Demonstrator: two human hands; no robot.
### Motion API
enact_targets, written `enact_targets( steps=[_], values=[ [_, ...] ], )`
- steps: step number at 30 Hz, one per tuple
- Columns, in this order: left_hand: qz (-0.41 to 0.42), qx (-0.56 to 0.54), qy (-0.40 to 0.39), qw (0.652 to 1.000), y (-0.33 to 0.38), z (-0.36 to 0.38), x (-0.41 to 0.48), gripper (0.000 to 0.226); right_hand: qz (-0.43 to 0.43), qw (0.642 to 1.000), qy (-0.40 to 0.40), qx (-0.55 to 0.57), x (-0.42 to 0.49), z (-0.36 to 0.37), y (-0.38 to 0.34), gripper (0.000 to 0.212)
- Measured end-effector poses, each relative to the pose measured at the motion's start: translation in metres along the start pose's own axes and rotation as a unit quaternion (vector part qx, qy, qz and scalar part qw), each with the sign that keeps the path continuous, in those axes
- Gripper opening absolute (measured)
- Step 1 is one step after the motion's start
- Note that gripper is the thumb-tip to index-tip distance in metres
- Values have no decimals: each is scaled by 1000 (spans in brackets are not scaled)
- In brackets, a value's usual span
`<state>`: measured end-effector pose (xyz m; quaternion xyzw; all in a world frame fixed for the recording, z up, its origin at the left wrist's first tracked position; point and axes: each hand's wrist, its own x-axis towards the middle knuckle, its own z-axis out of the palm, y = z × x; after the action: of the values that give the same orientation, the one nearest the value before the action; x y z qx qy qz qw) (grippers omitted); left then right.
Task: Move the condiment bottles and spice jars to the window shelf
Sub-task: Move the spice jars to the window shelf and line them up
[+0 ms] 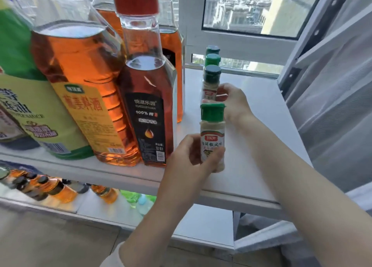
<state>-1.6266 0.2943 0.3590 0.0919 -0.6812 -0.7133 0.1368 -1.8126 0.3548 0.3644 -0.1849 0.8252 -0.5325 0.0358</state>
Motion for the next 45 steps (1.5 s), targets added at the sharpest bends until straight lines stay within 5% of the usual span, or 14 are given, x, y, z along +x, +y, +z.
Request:
enact_targets(
  steps=[13,18,23,28,36,45],
  values=[
    [-8,59,-3,998,2,4,6,48,0,1000,-14,3,-2,-5,-2,40],
    [-5,71,-3,997,3,6,12,50,-8,997,62,52,-34,-38,-24,46],
    [-3,81,-6,997,4,9,19,41,-57,993,-48,92,-85,-55,-54,46],
    [8,110,-1,994,8,9,24,27,-83,995,-40,30,-97,-51,-59,40],
    [16,198,-3,980,12,7,9,79,-93,996,6,14,-79,-47,-53,33],
    [74,272,2,960,9,4,-7,64,-100,995,3,-6,-58,-29,-40,33]
  ],
)
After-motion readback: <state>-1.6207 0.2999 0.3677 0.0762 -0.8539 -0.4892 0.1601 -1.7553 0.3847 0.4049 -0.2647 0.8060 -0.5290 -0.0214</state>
